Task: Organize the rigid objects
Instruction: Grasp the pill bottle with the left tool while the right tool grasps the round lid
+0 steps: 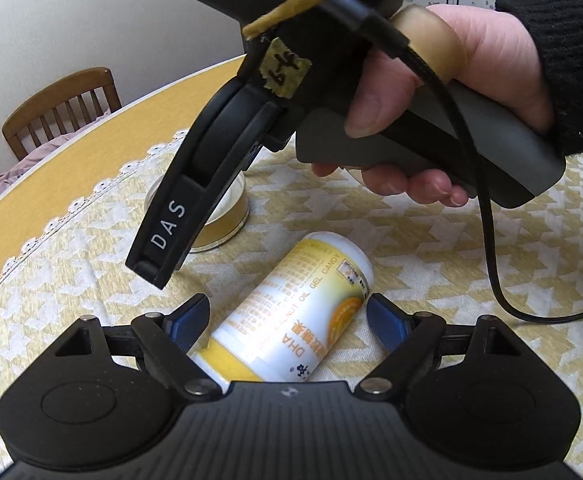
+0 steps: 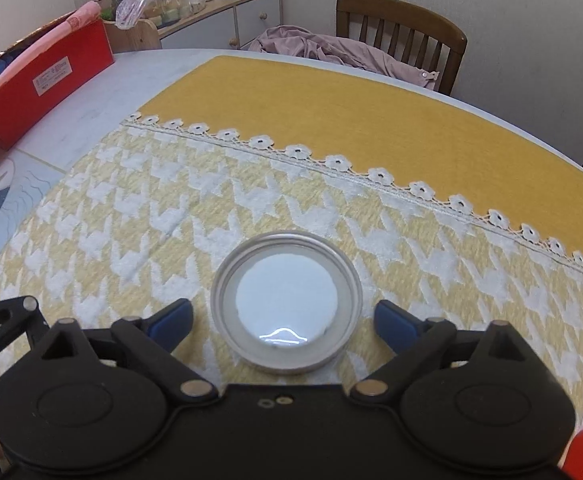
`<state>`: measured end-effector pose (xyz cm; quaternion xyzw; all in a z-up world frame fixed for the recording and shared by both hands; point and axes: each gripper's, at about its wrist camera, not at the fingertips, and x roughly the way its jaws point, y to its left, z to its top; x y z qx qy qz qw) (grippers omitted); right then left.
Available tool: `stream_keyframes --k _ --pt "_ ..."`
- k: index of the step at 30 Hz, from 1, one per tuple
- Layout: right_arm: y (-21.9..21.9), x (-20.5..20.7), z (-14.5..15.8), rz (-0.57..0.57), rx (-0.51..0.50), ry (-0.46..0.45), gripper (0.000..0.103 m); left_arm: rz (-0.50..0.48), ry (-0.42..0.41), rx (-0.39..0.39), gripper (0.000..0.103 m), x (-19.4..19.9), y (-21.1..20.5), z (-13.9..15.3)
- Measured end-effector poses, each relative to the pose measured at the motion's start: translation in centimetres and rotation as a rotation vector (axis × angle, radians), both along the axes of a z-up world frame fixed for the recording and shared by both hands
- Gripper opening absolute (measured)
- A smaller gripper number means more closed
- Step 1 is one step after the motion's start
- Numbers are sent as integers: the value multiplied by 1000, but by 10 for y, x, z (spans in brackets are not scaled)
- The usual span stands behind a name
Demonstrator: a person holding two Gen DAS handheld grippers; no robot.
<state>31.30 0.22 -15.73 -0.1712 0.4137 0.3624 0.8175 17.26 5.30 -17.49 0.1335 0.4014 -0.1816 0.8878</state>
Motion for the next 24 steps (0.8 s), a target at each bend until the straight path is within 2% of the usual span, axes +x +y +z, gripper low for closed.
stream_keyframes --k 3,4,7,11,16,21,24 --pt "1 1 -2 0 -5 0 82 1 -9 7 84 -2 -2 0" --pt "1 1 -2 -2 -7 -7 81 -2 -12 7 79 -3 -2 1" --pt "0 1 -2 -4 -1 -11 76 -8 -21 23 75 -6 -7 3" --pt "0 -1 -1 -2 -13 -28 76 -8 -35 46 71 -9 -9 4" --pt "-9 -4 3 -27 0 -33 76 27 -41 69 47 -13 -11 6" --pt "-23 -11 12 -37 12 -38 76 65 -33 75 44 -14 -12 8" --pt "-36 -18 21 -46 26 -42 76 108 -18 50 44 -15 -10 10"
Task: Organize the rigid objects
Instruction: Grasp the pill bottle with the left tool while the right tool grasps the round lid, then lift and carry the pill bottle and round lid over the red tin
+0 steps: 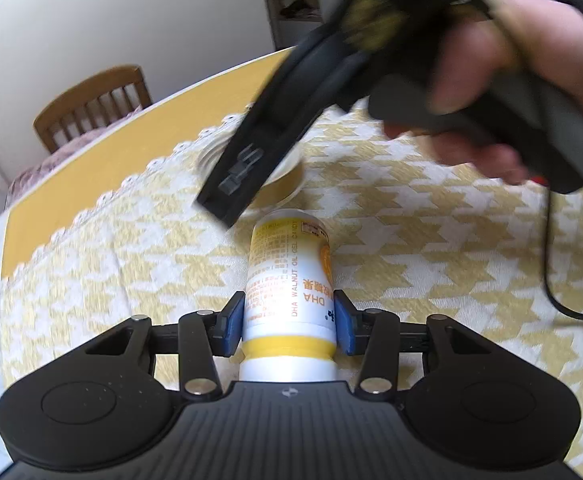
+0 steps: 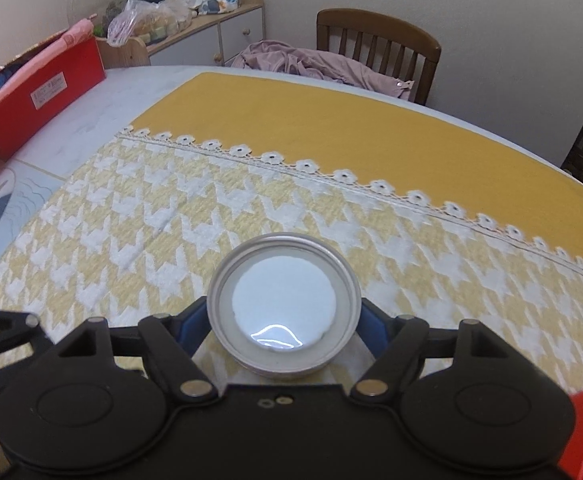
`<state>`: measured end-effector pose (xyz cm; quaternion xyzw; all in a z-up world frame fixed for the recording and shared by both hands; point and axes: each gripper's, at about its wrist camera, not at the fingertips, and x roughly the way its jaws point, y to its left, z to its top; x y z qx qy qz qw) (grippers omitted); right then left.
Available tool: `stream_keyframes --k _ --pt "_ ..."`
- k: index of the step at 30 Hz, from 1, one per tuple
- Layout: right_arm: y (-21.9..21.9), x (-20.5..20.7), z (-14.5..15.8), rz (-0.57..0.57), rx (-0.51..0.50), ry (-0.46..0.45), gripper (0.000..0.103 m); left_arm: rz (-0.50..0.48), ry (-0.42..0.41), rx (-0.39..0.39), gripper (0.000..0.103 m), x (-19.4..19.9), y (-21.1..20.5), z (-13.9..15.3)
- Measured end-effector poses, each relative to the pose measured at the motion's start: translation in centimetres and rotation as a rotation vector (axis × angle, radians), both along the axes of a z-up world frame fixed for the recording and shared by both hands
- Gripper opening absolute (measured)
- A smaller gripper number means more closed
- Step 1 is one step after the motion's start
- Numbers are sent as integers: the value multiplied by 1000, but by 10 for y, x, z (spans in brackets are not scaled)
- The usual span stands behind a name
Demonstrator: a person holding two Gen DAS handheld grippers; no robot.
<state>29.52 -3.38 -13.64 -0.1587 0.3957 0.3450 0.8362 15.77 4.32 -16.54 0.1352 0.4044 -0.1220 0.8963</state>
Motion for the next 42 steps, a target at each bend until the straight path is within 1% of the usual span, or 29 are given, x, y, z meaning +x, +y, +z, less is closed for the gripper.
stream_keyframes --k 6,9,15,21,26,27,29,31,32,34,36,39,41,42 --pt "-31 -18 24 -10 18 -4 76 102 32 -70 44 0 6 4" --pt "-49 -29 35 -15 27 -10 76 132 34 -78 44 -1 5 8" --pt "-89 -53 52 -41 33 -9 76 164 24 -85 44 -15 -10 19" --pt "-126 -78 65 -69 44 -22 76 217 31 -168 44 -25 -26 37" --pt "-156 -95 75 -106 62 -36 75 211 0 -196 44 -33 -46 60" --pt "-162 -97 76 -114 66 -39 75 207 -9 -205 39 -33 -50 66" --pt "-174 -101 78 -131 64 -48 76 189 -21 -219 38 -33 -59 76" --pt "-186 -104 79 -146 59 -55 76 158 -37 -205 38 -30 -72 80" --pt "-192 -104 78 -157 52 -55 76 152 -36 -185 38 -27 -78 78" --pt "-203 -105 76 -173 42 -49 76 153 -9 -180 38 -22 -82 72" --pt "-213 -106 76 -184 44 -46 76 158 -7 -167 38 -21 -84 67" --pt "-227 -107 73 -209 54 -35 76 150 18 -187 38 -19 -84 60" --pt "-233 -106 70 -229 62 -19 76 139 42 -214 43 -17 -83 53" --pt "-235 -106 68 -235 64 -15 76 132 55 -216 52 -15 -84 48"
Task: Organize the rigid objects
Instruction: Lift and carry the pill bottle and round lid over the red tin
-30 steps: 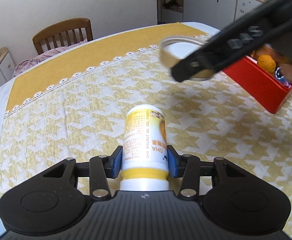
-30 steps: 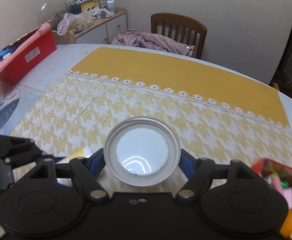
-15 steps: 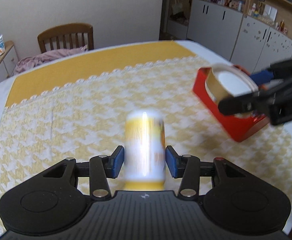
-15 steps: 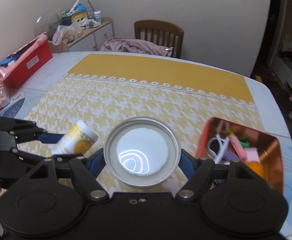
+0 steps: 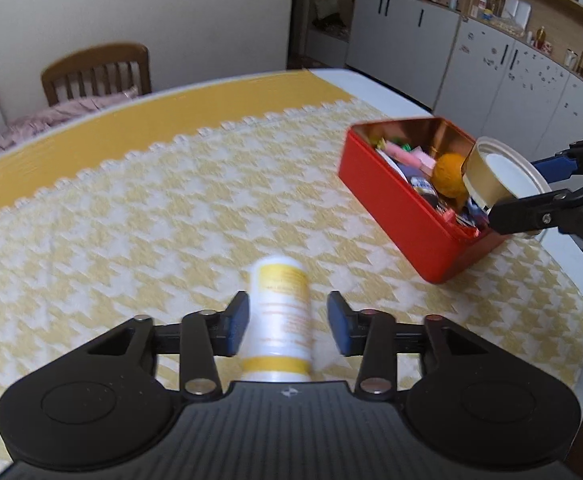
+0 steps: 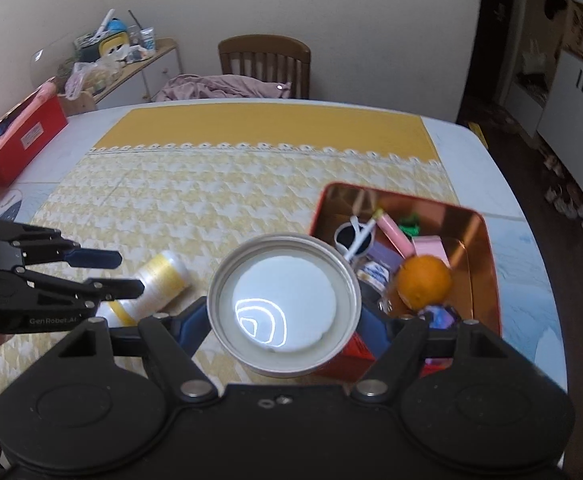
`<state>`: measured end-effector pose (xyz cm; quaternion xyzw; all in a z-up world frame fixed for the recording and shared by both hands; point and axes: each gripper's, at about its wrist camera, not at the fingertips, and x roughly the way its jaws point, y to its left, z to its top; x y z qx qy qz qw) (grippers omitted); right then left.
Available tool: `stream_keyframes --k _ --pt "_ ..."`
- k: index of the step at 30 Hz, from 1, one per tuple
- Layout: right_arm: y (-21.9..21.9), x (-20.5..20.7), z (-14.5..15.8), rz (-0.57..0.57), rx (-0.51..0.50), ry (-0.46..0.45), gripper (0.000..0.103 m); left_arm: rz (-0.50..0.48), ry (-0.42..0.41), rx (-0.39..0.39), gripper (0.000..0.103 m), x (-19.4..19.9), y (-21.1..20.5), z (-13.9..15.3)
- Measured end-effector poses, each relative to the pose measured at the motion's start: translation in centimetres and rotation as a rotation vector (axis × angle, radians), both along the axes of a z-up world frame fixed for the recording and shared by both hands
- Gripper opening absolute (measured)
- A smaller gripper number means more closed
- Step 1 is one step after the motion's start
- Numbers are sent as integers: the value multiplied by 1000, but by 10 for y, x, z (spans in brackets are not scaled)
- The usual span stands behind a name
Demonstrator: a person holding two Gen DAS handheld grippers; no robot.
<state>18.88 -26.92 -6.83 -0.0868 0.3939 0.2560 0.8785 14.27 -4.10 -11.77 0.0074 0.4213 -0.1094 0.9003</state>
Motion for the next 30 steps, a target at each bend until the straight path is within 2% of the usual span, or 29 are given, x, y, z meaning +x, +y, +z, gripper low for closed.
stream_keyframes --k 1,3,7,11,14,17,19,25,30 --pt "-2 0 -1 -4 1 3 76 -8 8 6 63 2 -2 -4" --pt "-5 -2 -3 -12 4 7 76 -2 1 42 69 3 -5 -12" --pt "-10 -5 -6 -24 1 12 76 23 31 64 69 10 -2 -29" --pt "-17 -5 -8 -40 3 19 76 25 23 114 68 14 -3 -40" --pt "-20 -5 -9 -49 3 23 76 26 12 124 68 16 -4 -42" --pt "-21 -6 -10 -54 1 23 76 18 7 139 58 17 -7 -44" --pt "-21 -6 -11 -55 1 26 76 8 3 148 46 17 -9 -45" --pt "-23 -5 -13 -57 -2 29 76 20 -13 176 45 15 -13 -45" --pt "-24 -5 -13 -57 -4 27 76 61 9 100 45 15 -8 -35"
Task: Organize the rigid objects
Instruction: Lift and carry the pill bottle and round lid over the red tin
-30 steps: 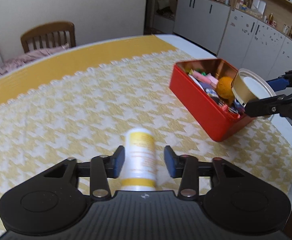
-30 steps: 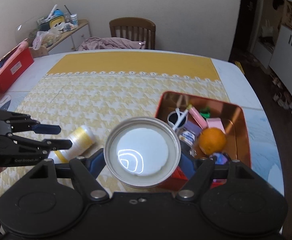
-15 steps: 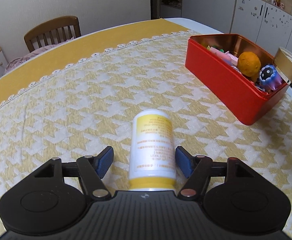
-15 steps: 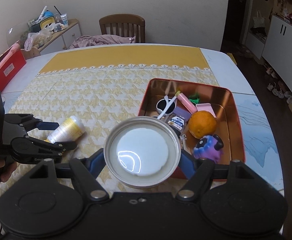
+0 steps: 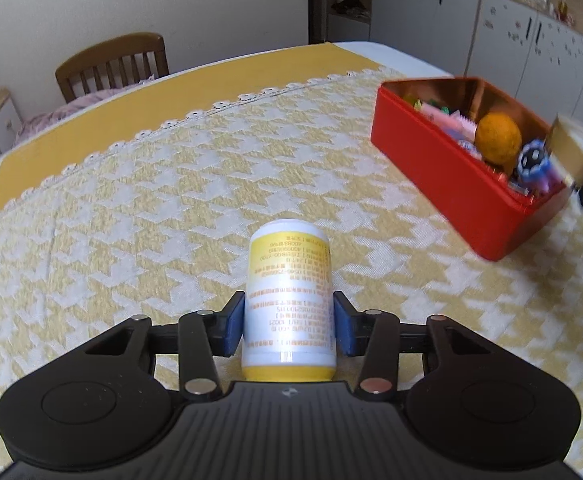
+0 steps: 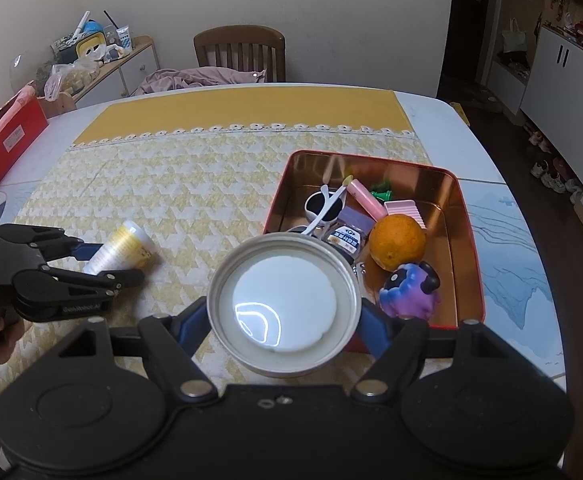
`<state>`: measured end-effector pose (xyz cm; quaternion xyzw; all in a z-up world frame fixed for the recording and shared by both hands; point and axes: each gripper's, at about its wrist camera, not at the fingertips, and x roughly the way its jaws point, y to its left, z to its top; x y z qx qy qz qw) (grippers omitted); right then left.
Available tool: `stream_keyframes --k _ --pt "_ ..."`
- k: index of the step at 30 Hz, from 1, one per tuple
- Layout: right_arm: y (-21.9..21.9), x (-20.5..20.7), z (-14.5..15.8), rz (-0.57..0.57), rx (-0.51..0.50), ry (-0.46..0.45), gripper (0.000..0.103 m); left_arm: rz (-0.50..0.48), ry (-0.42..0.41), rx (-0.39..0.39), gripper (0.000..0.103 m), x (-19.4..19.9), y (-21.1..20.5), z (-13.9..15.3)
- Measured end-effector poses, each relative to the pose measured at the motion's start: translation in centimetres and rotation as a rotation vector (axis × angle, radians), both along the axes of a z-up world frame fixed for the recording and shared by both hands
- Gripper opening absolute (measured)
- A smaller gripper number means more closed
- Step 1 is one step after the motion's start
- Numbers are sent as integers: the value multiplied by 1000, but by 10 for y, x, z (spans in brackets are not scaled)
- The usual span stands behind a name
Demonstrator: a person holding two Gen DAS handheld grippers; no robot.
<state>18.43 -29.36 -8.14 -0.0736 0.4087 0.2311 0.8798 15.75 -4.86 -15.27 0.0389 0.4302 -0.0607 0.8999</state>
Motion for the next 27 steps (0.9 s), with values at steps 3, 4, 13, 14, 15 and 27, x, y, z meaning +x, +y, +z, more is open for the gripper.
stream_keyframes --k 3,4,13,14,15,27 --pt "-2 1 1 1 0 -3 76 8 12 -34 45 0 -1 10" --pt "-2 2 1 0 0 -4 76 8 13 -44 45 0 -2 15" --pt "-11 7 3 -14 3 -12 76 -45 -10 -119 45 9 -27 58" --pt "-12 8 2 -17 4 -11 76 -54 -12 -119 44 11 -31 60" --pt "-14 9 2 -20 4 -11 76 -60 -13 -124 44 13 -35 62" --pt "-30 22 -3 -59 -16 -24 76 -144 2 -236 44 66 -75 107"
